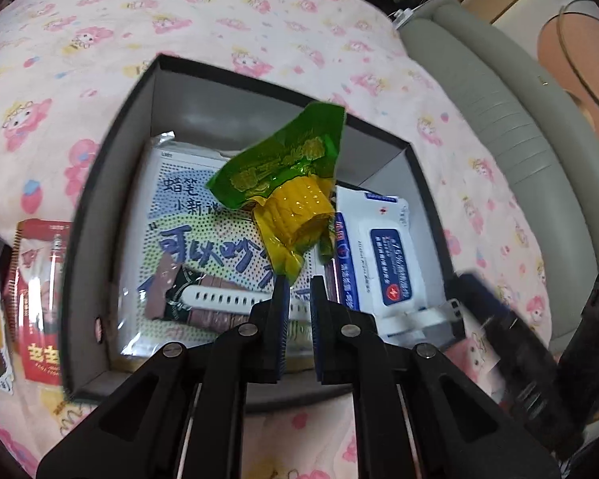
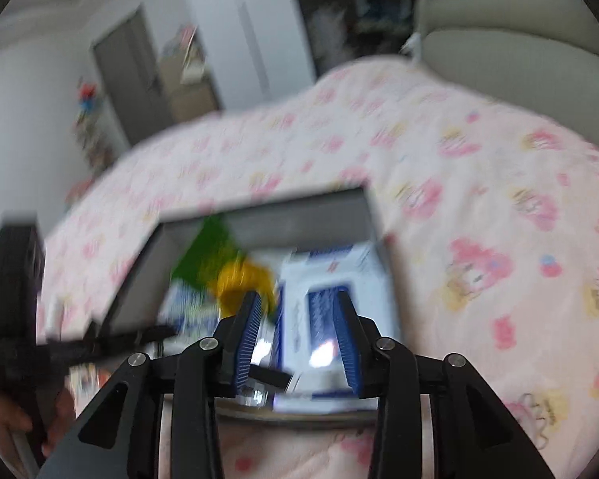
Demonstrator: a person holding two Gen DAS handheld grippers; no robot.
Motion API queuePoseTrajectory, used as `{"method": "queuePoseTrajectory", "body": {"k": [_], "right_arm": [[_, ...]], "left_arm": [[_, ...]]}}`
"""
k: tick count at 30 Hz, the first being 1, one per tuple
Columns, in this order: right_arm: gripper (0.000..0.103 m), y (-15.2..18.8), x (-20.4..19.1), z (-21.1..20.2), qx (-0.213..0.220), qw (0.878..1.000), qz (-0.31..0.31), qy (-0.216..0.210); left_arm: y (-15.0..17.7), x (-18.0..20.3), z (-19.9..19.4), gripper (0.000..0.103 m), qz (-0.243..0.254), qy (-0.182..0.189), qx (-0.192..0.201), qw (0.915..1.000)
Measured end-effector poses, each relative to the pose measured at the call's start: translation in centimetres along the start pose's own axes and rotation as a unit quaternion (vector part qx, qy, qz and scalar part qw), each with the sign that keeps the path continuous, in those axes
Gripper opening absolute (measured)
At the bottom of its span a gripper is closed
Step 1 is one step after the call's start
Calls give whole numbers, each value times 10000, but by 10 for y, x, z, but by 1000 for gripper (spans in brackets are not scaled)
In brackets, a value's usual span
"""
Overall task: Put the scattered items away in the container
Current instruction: 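Lower the smartwatch into the box and open the left tool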
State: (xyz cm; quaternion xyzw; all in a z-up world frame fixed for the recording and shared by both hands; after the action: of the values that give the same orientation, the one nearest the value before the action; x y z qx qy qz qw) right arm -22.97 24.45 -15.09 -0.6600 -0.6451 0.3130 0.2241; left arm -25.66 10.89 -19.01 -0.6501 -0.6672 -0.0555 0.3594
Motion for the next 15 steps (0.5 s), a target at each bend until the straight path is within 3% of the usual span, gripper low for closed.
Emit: {"method": "queuePoseTrajectory", "body": {"k": [3, 9, 15], "right_arm": [[33, 20, -8, 26, -538, 9980, -301, 150], [33, 41, -10, 57, -1087, 9913, -545, 496], [33, 42, -18, 59, -1317, 9896, -570, 91]], "left_arm": [[-3, -5, 17, 13, -176, -259, -194, 9993], [4, -13, 37, 15, -280, -602, -531, 9964], [18, -20, 28, 15, -564, -505, -688, 9948]]}}
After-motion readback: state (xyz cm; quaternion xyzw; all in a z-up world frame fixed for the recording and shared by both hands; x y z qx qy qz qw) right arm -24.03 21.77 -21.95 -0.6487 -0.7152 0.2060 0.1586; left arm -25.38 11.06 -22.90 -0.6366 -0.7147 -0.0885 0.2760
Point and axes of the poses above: each gripper's, at about its wrist camera, not at the fingertips, and z roughly the way its jaws point, x to its right, y to its underside, the point moved 9 cm from there along z, roughly the way its jaws point, and after that the axes turned 6 degrees about y, right-handed, at the moved point
